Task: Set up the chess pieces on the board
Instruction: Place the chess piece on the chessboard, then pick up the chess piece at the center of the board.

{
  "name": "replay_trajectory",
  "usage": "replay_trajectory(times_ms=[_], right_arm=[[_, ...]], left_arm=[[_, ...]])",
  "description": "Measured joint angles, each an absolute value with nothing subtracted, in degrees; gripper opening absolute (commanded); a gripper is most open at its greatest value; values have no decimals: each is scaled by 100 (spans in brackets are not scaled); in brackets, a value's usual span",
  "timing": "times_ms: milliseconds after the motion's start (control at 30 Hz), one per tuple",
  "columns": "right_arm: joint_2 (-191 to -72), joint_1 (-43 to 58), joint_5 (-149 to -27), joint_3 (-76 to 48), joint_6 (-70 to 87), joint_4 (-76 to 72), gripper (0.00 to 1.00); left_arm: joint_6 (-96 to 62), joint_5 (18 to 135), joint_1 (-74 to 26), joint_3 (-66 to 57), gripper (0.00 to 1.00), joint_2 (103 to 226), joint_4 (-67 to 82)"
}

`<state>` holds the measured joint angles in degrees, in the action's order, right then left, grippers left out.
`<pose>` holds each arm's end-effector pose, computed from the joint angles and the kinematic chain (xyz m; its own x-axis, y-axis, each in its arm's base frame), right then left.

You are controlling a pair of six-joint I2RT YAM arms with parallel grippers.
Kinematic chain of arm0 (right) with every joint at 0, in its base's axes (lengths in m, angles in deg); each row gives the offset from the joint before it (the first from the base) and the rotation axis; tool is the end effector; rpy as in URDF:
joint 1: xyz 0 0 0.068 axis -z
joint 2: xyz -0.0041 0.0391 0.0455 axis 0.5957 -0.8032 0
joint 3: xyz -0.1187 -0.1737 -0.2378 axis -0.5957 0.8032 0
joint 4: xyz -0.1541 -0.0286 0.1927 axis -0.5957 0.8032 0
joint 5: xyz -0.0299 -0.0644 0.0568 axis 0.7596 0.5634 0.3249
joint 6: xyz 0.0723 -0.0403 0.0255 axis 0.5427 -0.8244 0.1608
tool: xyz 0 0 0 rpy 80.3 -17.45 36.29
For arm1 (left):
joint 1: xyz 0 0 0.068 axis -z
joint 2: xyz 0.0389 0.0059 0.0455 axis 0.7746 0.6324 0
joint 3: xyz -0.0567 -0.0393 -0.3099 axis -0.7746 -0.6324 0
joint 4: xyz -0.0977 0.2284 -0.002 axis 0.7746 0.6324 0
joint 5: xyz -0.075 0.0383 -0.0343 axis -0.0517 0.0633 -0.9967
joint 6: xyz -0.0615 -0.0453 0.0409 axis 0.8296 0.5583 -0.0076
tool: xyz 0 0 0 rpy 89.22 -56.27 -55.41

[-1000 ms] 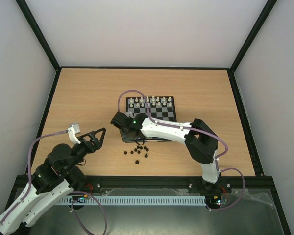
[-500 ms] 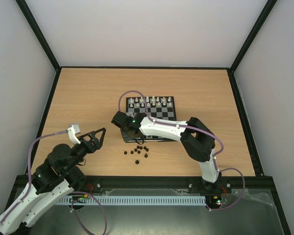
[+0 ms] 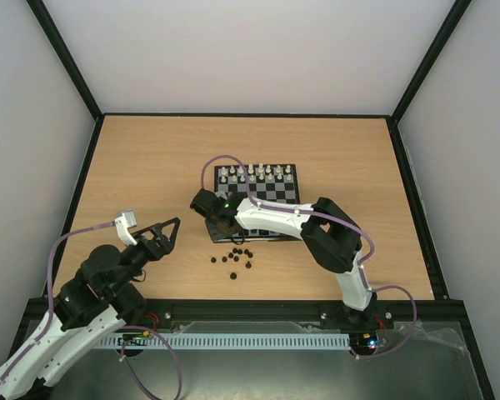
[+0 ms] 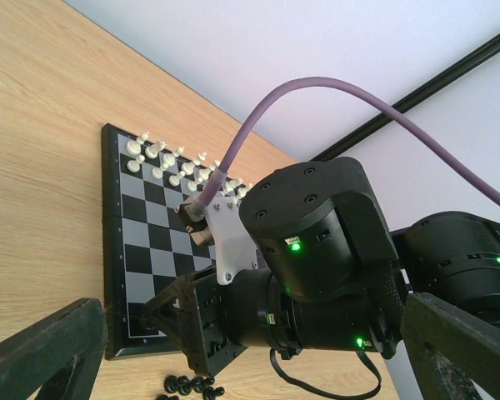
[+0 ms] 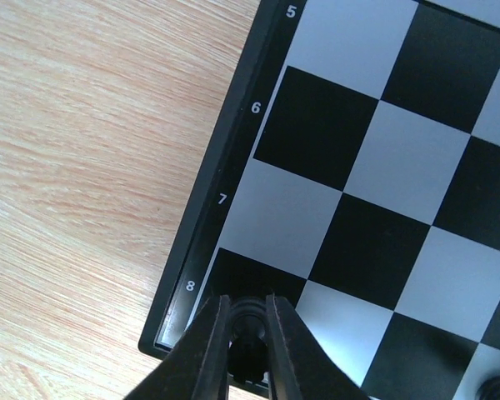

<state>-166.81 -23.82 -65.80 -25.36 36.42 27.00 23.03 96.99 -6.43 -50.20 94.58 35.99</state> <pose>0.2463 0.3946 0.1998 -0.7951 -0.2777 -0.5391 -0.3959 0.9112 0.1145 0.0498 -0.0258 0.2688 -0.4609 -0.6274 -0.6276 0.2728 0.5728 -0.7729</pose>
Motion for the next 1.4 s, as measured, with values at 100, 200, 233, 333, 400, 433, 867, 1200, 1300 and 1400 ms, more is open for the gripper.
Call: replay_trajectory(times_ms=[100,200,233,333,400,433,867,1200,1300,1400], right_arm=[[-16687,-2382,-6593,-2538,3636,2700,25],[-16692,-2382,-6606,-2538,3638,2700,29],[-16692,-2382,-6606,-2538,3638,2697,31],[-16692,-2382,-6604,-2538,3645,2700,45],[-16690,-2382,-6604,-2538,3647,2700,57],[-16683,-2382,-6599,-2536,3653,2702,62],[-15319,-2382,-6610,-2040,3664,2597,92],[-13765,-2393,-6674,-1131,3835,2597,99],[-13243,-2436,-6737,-814,3920,2595,99],[-12893,-2524,-6781,-521,3999,2601,99]], left_arm=[[2303,9699,-643,-5020,99,9458,3601],[2303,9699,-643,-5020,100,9458,3601],[2303,9699,-641,-5020,99,9458,3601],[2303,9699,-643,-5020,99,9458,3601],[2303,9699,-643,-5020,99,9456,3599],[2301,9699,-643,-5020,99,9451,3599],[2288,9977,-643,-4895,99,9241,3726],[2277,10036,-643,-4768,99,9233,3765],[2266,10040,-643,-4749,99,9237,3776],[2244,10049,-643,-4666,99,9255,3783]])
